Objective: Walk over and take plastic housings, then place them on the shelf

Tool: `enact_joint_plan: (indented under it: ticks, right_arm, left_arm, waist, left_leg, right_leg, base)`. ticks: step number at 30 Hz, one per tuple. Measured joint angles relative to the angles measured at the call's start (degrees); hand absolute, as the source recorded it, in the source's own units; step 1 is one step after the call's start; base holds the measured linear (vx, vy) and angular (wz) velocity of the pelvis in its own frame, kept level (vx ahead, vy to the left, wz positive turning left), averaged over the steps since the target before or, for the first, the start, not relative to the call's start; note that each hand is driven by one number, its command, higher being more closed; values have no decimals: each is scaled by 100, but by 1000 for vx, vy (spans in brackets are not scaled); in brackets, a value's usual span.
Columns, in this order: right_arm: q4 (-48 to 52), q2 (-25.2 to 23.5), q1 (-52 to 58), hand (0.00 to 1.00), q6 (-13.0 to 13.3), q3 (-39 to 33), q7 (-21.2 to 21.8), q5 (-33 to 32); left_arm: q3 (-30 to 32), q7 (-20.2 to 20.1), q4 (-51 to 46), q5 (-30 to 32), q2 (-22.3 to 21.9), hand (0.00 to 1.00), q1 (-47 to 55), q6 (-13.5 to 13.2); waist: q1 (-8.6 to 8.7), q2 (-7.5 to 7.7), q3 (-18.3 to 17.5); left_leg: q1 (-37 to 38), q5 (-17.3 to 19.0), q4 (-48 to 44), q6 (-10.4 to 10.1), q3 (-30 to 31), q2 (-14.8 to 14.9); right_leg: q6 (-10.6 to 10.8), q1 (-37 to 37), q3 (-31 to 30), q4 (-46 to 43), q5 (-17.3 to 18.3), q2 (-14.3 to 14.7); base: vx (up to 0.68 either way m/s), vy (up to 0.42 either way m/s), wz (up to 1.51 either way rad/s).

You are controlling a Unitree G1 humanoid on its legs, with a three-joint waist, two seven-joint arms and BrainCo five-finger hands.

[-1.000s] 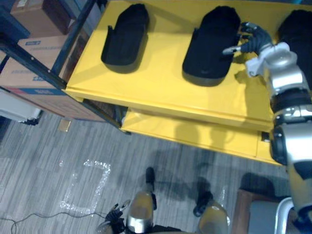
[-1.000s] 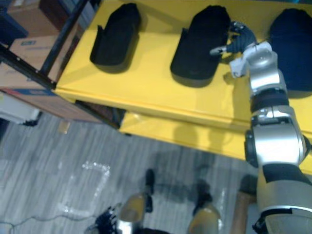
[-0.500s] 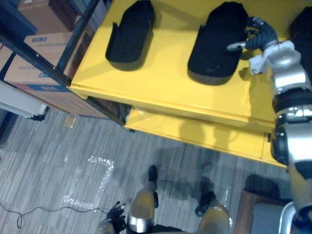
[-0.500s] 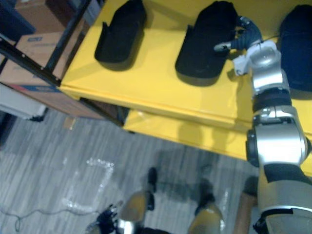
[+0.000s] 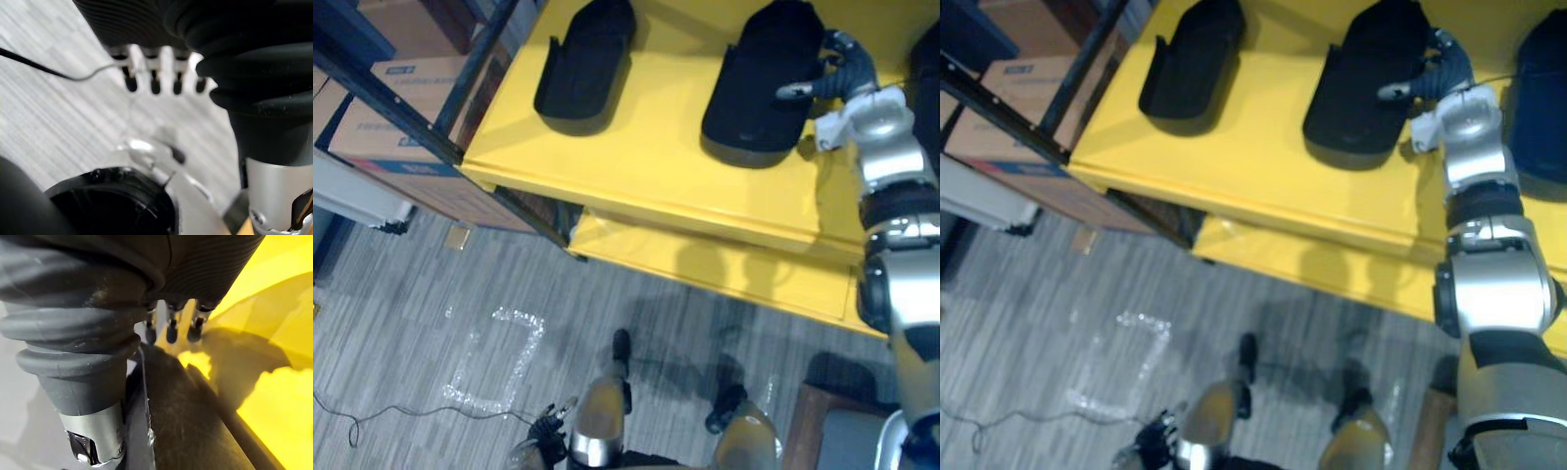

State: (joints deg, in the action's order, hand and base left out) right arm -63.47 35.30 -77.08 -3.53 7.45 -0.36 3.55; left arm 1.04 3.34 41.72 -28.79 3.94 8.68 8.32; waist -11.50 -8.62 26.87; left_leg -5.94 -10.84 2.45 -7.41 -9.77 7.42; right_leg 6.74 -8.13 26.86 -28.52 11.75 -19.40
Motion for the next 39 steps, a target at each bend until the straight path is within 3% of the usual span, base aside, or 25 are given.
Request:
enact_joint_plan:
  ticks: [13, 21, 28, 39]
  right_arm:
    - [0, 0, 25, 0, 75, -12, -123, 0]
    - [-107, 0, 31, 0, 151, -134, -92, 18]
    - [-250, -4, 64, 0, 336, -194, 43, 84]
    - [-247, -26, 93, 0, 385, -159, 68, 182]
  left_arm:
    - [-4, -23, 7, 0, 2, 0, 0, -36]
    - [4, -232, 26, 14, 3, 0, 6, -46]
    - [-12, -260, 73, 17, -6, 0, 9, -42]
    - [-9, -260, 203, 20, -6, 0, 6, -76]
  waist:
    - [-3, -3, -2]
    - [-10, -21, -13]
    - [-18, -64, -32]
    - [-21, -64, -32]
  left_leg:
    - [-3, -3, 7, 0, 3, -3]
    - [44, -11, 14, -7, 9, -7]
    - [141, -60, 121, -24, 43, 1]
    - [143, -59, 121, -25, 40, 15]
  right_leg:
    - [6, 8, 8, 14, -7, 0]
    - [8, 68, 27, 19, -9, -32]
    - [19, 212, 126, 93, -16, -8]
    - [18, 213, 121, 104, -17, 33]
  base:
    - [0, 0, 0]
    - [0, 0, 0]
    - [5, 5, 5]
    - [0, 0, 0]
